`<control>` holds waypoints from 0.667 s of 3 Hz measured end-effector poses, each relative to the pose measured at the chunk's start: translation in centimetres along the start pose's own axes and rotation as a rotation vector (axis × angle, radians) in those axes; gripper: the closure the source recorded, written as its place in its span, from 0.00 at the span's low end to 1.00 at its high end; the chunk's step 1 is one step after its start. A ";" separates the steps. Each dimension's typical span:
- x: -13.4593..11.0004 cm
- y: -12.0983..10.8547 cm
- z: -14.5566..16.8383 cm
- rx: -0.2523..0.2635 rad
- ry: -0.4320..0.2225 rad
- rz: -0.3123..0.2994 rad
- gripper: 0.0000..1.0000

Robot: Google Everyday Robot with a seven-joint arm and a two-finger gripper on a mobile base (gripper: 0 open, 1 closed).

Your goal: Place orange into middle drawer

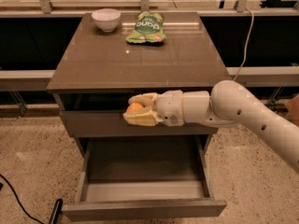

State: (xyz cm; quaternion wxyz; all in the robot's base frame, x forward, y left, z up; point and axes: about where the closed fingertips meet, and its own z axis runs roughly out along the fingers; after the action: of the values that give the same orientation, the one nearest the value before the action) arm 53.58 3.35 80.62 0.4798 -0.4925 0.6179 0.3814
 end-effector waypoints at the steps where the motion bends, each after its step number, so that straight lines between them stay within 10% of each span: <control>1: 4.9 0.1 0.3 -0.051 0.003 0.017 1.00; 2: 9.8 0.6 1.0 -0.149 -0.076 -0.027 1.00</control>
Offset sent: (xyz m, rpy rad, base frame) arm -0.0215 -0.0267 -0.1765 0.1914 -0.0765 0.3178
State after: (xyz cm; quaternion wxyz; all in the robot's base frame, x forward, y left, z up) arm 52.63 2.06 70.91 0.4700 -0.5203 0.5625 0.4382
